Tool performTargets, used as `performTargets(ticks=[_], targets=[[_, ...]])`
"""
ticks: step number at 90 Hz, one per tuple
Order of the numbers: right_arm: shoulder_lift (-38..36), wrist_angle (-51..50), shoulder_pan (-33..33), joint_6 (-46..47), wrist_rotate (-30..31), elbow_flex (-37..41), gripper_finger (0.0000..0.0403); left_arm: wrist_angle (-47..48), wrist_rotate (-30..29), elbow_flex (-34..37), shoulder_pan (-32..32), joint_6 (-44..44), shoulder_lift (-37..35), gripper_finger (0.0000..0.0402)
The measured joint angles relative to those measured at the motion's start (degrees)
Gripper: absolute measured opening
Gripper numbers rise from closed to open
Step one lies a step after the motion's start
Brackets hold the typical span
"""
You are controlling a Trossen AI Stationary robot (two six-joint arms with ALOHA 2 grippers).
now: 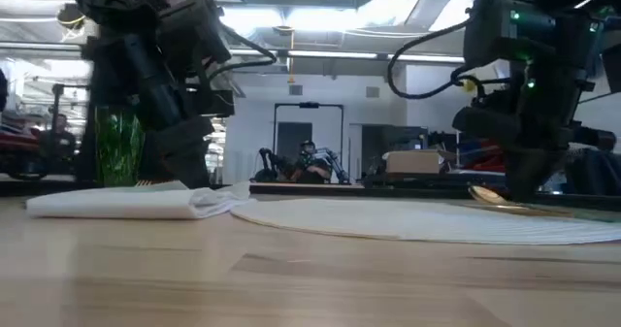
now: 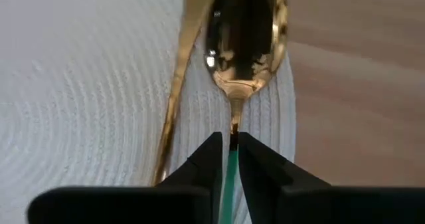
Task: Set table place
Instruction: Put the green spoon on the white table mat to right of the gold table knife
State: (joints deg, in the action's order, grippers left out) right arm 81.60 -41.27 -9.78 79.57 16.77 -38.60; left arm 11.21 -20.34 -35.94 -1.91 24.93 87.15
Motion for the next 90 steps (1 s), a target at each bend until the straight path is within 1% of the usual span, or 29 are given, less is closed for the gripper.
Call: performTargets(ticks=[8,17,23,29,41,54,66,80,90], targets=[[0.0,-1.7,0.0,-5.23,-2.97,-1.25,0.0006,0.05,0.0,0.0,0.0,-0.01,0.0,0.0088],[0.0,-3.86,-0.2,-8.96,-8.51,-2.19,0.0004,0.08,0.0,0.0,0.0,-0.48,0.0,0.0088],[0.0,-6.05,-1.74,-9.2,-11.44,-2.34,0.0001,0.08,0.0,0.0,0.0,-0.87,0.0,0.0088],[0.0,-7.26,-4.13,-7.29,-13.27,-2.34,0.0001,0.1,0.0,0.0,0.02,-0.85,0.0,0.0088],[0.0,-8.13,-9.47,-1.74,-14.91,-2.34,0.0,0.12,0.0,0.0,0.02,-0.81,0.0,0.0088],[0.0,-7.94,-13.43,4.33,-14.61,-2.1,0.0,0.12,0.0,0.0,0.02,-0.8,0.0,0.0088],[0.0,-7.62,-15.04,7.37,-14.39,-1.1,0.0,0.14,0.0,0.0,0.02,-0.69,0.0,0.0088],[0.0,-4.84,-15.1,7.87,-14.62,0.06,0.0,0.14,0.0,0.0,0.02,-0.68,0.0,0.0088],[0.0,-4.06,-15.1,7.9,-13.57,0.21,0.0,0.14,0.0,0.0,0.02,-0.68,0.0,0.0088]])
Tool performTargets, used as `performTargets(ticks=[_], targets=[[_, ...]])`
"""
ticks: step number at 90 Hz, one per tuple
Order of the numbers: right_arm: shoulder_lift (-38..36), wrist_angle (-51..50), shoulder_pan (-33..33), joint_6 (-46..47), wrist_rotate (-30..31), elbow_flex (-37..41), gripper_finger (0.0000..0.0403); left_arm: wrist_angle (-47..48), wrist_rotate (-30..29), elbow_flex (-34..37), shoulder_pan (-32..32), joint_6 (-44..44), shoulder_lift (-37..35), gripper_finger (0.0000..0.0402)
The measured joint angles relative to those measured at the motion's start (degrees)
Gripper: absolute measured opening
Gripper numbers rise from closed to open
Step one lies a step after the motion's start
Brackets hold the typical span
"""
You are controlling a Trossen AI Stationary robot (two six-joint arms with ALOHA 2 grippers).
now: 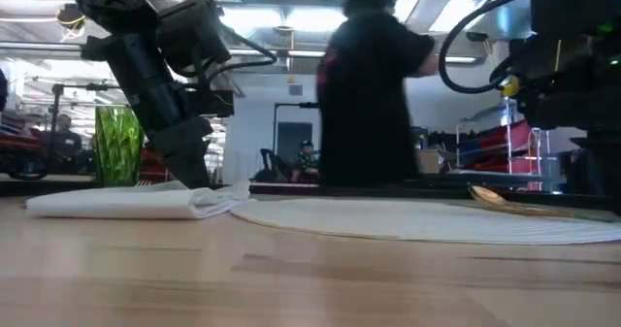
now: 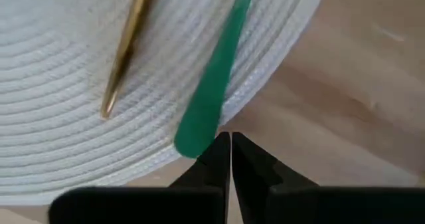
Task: Set table place
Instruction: Put the green spoon on the white table mat to right of the gold table knife
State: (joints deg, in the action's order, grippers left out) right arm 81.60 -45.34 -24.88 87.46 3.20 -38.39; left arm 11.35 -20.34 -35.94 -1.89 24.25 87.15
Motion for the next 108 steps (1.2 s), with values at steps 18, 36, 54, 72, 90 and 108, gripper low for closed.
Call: performTargets(ticks=[18,36,54,72,90,108], targets=[[0.0,0.78,0.0,0.0,0.18,0.0,0.0,0.01,0.0,0.0,0.0,0.0,0.0,0.0088],[0.0,0.39,0.01,0.75,0.18,0.0,0.0,0.02,0.0,0.0,0.0,0.0,0.0,0.0088],[0.06,0.21,0.02,1.27,-0.45,0.0,0.0,0.02,0.0,0.0,-0.01,0.0,0.0,0.0088],[2.81,1.91,0.04,0.96,-1.28,-0.13,0.0,0.05,0.0,0.0,0.0,0.0,0.0,0.0088],[3.72,2.97,0.04,0.66,-1.22,-0.17,0.0,0.09,0.0,0.0,0.0,0.0,0.0,0.0088],[3.75,1.71,0.02,0.39,-1.25,-0.89,0.0,0.11,0.0,0.0,0.0,0.01,0.0,0.0088]])
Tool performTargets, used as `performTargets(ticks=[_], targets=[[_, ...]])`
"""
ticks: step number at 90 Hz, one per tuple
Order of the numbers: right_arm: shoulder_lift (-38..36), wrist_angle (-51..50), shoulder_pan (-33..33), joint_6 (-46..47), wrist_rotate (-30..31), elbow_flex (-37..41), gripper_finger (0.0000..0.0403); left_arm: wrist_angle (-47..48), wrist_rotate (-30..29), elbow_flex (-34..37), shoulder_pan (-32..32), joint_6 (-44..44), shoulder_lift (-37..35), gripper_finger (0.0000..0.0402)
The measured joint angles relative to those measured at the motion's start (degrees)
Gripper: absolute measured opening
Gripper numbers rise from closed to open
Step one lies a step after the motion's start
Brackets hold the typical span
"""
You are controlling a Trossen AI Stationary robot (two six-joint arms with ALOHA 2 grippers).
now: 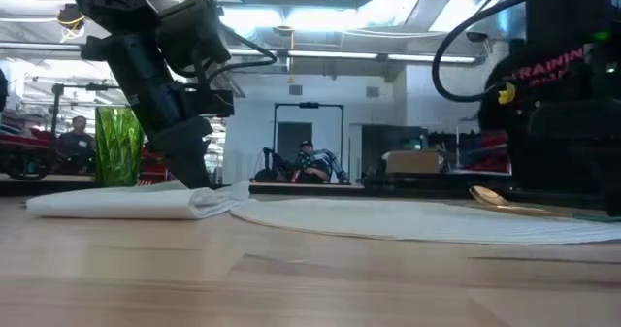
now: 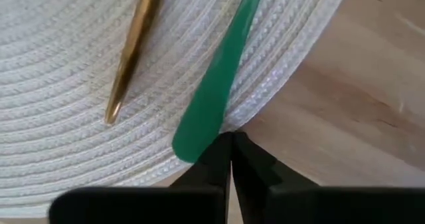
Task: Set table place
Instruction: Put the green spoon on the white table mat to right of the gold table knife, then put the green fork on the white table napkin
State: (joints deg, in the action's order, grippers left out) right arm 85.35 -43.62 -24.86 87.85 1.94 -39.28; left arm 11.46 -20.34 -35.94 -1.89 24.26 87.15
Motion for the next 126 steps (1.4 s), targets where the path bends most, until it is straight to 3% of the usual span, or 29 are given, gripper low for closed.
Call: performTargets(ticks=[20,37,79,99,126], targets=[[-0.78,-3.15,0.02,-0.7,0.43,-0.47,0.0,-0.04,0.0,0.0,0.0,-0.33,0.0,0.0088],[-1.74,-5.88,0.11,-1.94,5.85,-0.49,0.0,-0.21,0.0,0.0,-0.02,-0.76,0.0,0.0088],[-2.72,-5.66,0.1,-24.53,23.18,-4.36,0.0,-0.33,-0.02,0.0,-0.37,-3.78,0.0,0.0088],[-2.72,-5.41,0.11,-33.53,31.73,-6.89,0.0,-0.09,-0.01,-0.44,-0.31,-10.67,0.0,0.0088],[-2.72,-3.72,0.13,-40.56,33.33,-7.59,0.0,6.78,-0.01,-6.22,-0.31,-15.52,-0.09,0.0088]])
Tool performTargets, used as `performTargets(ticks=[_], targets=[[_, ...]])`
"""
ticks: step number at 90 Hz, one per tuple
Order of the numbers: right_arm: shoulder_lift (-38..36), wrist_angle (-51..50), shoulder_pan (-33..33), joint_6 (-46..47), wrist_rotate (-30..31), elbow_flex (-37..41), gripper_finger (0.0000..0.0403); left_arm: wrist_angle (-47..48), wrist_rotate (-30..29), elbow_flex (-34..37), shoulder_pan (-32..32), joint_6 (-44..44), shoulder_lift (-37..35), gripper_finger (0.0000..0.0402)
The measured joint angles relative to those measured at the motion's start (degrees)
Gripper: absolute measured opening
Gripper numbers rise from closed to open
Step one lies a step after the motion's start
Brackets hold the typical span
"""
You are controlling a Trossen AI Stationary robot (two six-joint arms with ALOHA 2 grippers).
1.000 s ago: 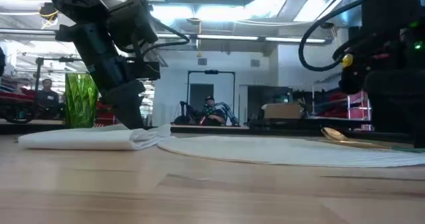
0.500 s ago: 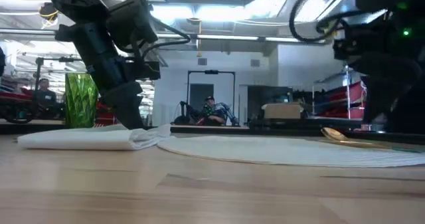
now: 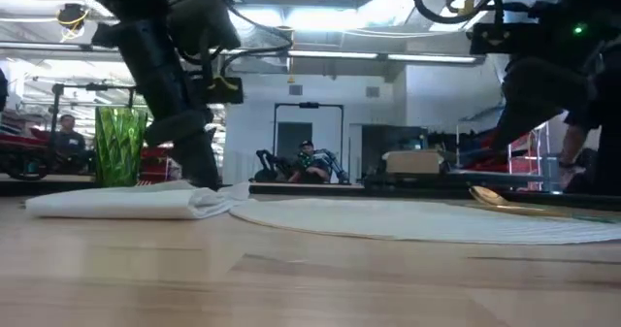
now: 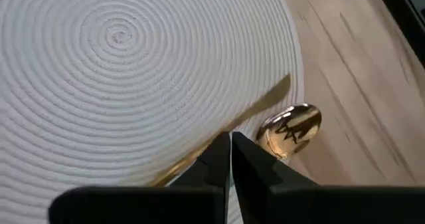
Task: Set table place
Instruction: Put the green fork on the white table napkin
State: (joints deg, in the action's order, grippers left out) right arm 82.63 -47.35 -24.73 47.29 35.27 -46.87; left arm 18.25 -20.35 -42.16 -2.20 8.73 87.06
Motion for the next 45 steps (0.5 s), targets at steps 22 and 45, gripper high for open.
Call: performTargets(ticks=[22,45], targets=[[0.0,0.85,0.0,-3.19,2.26,0.0,0.0,25.11,-1.73,-13.24,3.04,19.87,-2.1,0.0086],[0.0,0.81,0.0,-8.09,2.44,0.0,0.0001,47.61,1.56,-16.01,7.6,50.51,-2.07,0.0048]])
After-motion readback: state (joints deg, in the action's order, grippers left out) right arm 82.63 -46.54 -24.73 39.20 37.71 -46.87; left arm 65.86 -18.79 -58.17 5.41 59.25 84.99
